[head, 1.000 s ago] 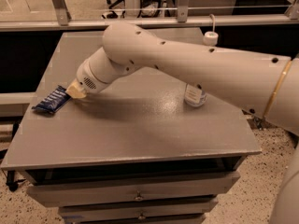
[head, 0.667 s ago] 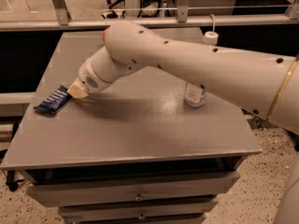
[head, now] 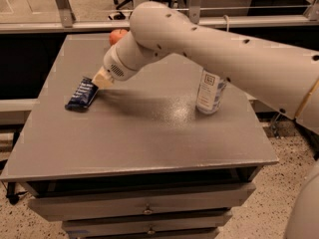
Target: Move rxbar blueberry near apple
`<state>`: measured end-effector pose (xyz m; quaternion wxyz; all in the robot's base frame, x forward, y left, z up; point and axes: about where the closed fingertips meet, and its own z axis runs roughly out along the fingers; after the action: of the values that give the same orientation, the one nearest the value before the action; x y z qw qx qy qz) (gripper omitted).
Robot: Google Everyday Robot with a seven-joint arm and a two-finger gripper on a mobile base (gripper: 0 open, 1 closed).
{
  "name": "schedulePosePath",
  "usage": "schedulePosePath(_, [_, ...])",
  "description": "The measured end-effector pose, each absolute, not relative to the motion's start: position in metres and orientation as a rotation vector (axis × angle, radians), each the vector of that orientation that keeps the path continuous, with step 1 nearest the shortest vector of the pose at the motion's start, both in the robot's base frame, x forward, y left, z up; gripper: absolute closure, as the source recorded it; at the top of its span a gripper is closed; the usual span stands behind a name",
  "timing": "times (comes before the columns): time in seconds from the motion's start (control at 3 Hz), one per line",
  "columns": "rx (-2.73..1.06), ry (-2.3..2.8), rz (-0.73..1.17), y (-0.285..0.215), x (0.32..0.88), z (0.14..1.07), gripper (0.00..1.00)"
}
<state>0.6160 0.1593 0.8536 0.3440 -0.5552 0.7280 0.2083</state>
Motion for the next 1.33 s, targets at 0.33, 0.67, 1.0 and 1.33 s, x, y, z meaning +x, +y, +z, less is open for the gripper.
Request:
schedulePosePath(0.33, [-1.43,1.916,0.432,0.113,0.664,0.867,1.0])
schedulePosePath(0.67, [-1.404,1.953,0.325,0.07,0.714,0.88,1.0])
schedulePosePath(1.0, [-1.387,1.974,0.233,0.041,0.752,0.895,1.0])
schedulePosePath(1.33, [-1.378,1.986,0.174,0.027,0.774,0.905,1.0])
